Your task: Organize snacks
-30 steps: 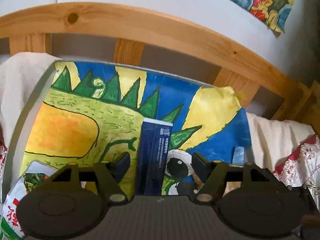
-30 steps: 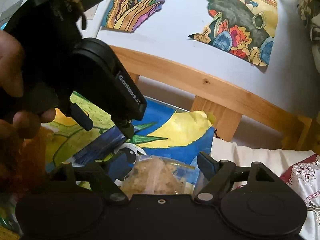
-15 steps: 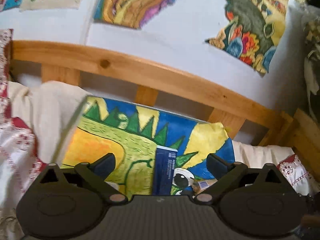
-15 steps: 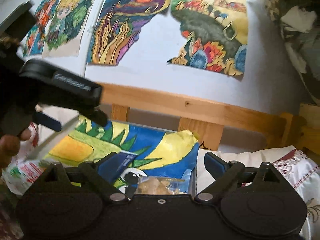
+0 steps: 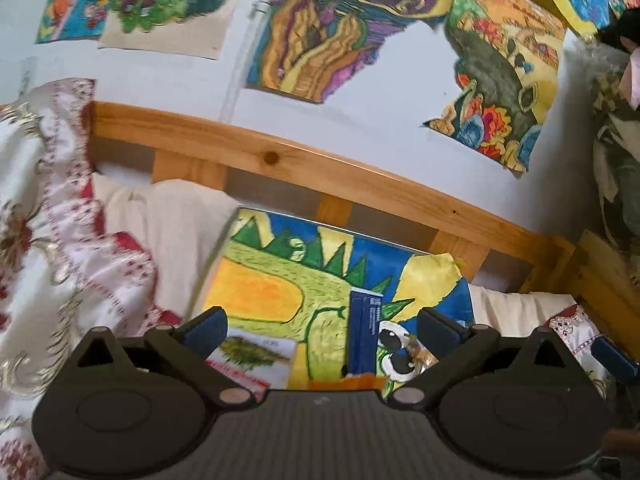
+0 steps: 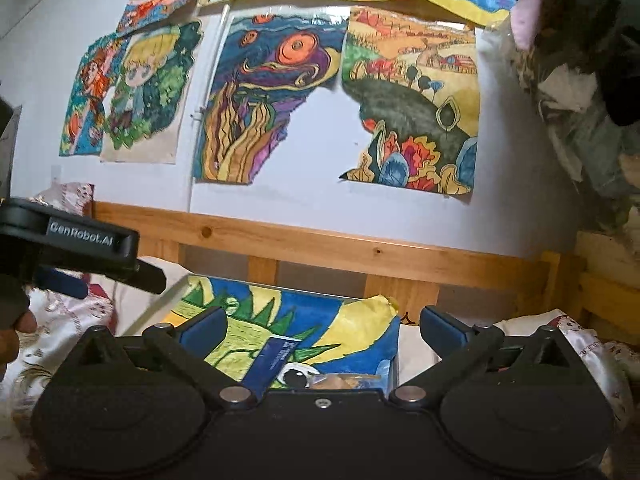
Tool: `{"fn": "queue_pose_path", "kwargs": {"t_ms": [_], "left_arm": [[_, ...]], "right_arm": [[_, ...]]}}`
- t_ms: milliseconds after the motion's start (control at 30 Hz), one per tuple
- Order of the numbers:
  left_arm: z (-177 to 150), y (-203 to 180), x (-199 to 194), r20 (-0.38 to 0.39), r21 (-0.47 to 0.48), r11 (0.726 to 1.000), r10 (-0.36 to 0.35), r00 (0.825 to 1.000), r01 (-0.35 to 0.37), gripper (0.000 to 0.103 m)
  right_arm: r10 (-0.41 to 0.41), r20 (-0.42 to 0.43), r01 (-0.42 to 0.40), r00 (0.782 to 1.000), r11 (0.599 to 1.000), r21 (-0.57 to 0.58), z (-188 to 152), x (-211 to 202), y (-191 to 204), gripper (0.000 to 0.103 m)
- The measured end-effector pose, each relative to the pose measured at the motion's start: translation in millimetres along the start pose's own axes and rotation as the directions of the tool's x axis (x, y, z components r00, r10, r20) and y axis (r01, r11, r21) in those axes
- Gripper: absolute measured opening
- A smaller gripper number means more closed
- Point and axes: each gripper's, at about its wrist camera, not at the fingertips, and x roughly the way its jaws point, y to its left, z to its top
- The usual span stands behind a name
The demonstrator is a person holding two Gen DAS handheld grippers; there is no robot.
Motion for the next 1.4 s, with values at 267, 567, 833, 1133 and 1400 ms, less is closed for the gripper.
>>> {"fn": "queue_pose_path", "kwargs": {"t_ms": [267,567,833,1133,1400], "left_arm": [[-29.2,23.9,-39.3,0.015,-0.019,0.999,0.04,0.999,-0.039,0.102],[-62.5,39.4,-70.8,-0.007,0.01,0.998,0.06,0.998,-0.06,0.102],[-87.8,46.4,-88.1,-0.032,0.03,0.997,0.066,0.997,-0.065,0.102],[-108.5,52.9,-100.4,-0.065,0.103,0.993,0.066,0.996,-0.059,0.102],[-115.9,57.7,-99.5,-0.094,0.099,0.993,0.073,0.993,-0.064,0.102]], "right_arm": [[0.007,-0.014,-0.007,1.0,1.0,-0.011,-7.3,-46.8,10.3,0.102],[0.03,-0.053,-0.031,0.998,0.999,-0.028,-17.6,-79.9,26.6,0.102],[0.051,-0.107,-0.054,0.993,0.998,-0.024,-27.2,-96.6,41.1,0.102],[0.073,-0.165,-0.078,0.984,0.997,-0.022,-35.7,-102.6,52.1,0.102],[0.093,-0.236,-0.094,0.967,0.996,0.006,-44.5,-101.0,55.9,0.102]]}}
